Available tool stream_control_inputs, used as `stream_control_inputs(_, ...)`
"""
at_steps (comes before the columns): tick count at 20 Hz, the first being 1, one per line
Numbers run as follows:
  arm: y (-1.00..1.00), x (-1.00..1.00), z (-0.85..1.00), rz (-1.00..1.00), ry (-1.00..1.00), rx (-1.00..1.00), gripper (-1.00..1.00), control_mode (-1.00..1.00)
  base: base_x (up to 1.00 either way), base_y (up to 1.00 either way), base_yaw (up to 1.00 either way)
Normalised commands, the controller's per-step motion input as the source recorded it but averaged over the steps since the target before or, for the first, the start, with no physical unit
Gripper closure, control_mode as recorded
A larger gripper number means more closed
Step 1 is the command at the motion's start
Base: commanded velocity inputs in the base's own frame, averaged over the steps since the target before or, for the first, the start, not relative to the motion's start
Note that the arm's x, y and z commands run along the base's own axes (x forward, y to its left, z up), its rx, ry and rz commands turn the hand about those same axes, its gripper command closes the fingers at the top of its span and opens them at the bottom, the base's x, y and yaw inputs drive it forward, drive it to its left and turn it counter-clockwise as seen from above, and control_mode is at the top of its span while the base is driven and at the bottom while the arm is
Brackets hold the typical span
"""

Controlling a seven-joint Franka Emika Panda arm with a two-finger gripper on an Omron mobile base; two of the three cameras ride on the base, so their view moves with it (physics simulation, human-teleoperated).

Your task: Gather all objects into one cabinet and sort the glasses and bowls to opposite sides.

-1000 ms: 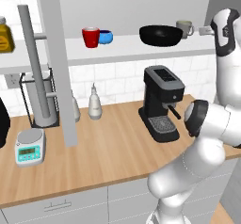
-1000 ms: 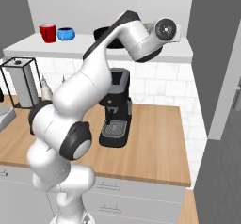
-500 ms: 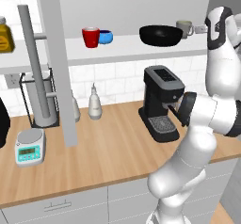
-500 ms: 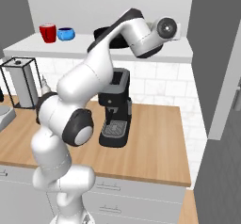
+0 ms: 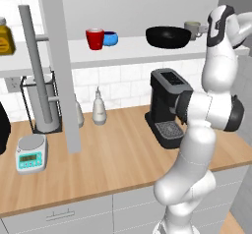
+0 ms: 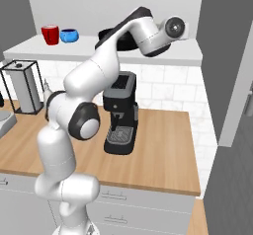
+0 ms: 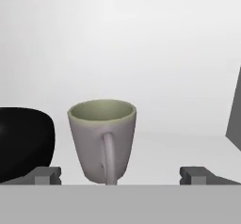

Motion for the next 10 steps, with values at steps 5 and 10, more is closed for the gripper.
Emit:
stream_control_inputs(5, 0.04, 0.08, -0.01, 0.00, 0.00, 0.00, -1.00, -1.00, 0.00, 0.00, 0.00)
stream_control_inputs(10, 0.20, 0.10, -0.02, 0.00, 0.00, 0.00, -1.00, -1.00, 0.00, 0.00, 0.00)
